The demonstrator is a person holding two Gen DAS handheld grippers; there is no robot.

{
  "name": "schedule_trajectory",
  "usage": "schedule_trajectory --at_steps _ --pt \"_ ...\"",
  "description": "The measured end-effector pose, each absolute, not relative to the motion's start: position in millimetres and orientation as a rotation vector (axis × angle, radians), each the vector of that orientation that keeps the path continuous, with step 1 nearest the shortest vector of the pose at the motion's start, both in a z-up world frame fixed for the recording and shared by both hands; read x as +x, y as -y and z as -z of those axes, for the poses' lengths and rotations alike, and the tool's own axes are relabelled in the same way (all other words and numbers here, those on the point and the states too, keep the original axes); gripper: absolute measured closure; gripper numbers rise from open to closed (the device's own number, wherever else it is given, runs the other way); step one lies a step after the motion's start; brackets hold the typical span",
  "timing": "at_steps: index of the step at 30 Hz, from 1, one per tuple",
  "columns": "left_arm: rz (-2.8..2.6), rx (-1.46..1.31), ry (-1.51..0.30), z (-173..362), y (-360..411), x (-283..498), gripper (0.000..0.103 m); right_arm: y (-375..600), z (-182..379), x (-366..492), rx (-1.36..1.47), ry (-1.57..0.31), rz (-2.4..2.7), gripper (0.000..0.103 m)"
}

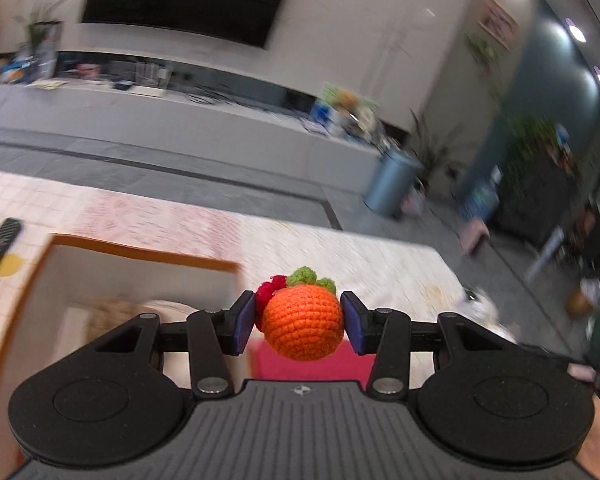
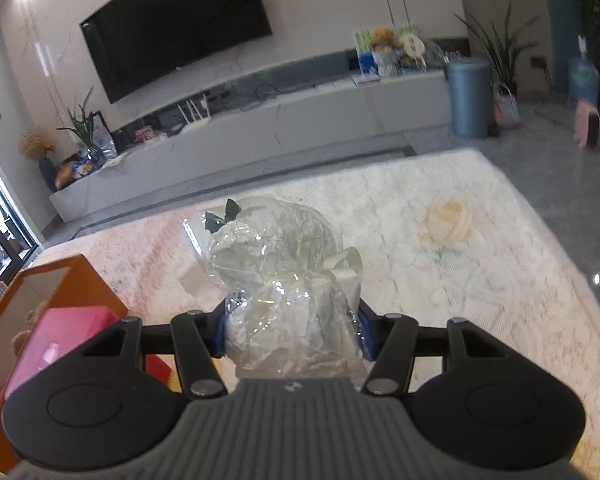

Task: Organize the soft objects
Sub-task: 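Carry the crochet fruit and plastic bag in both grippers over the white box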

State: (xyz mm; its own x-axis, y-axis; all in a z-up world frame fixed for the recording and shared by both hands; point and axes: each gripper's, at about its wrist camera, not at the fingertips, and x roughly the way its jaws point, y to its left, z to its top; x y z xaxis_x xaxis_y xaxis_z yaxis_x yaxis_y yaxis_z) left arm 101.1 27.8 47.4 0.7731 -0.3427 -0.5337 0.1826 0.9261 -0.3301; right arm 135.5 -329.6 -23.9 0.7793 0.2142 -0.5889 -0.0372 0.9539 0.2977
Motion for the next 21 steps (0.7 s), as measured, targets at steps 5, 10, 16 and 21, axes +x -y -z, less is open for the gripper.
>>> schedule_trajectory --at_steps 5,10,16,21 --pt "0.216 -0.423 -0.553 -42 -78 90 0.051 307 -24 124 0.273 -0.573 -0.184 0.046" --pt "0.251 -0.484 -0.591 -19 -107 80 0.051 270 -74 105 0.298 -0.513 -0.304 0.046" --pt "0.395 -0.423 -0.782 1 -109 86 0.051 202 -108 82 0.317 -0.551 -0.555 0.046" --pt "0.429 -0.281 -0.899 16 -77 86 0.051 149 -111 80 0.306 -0.628 -0.65 0.046"
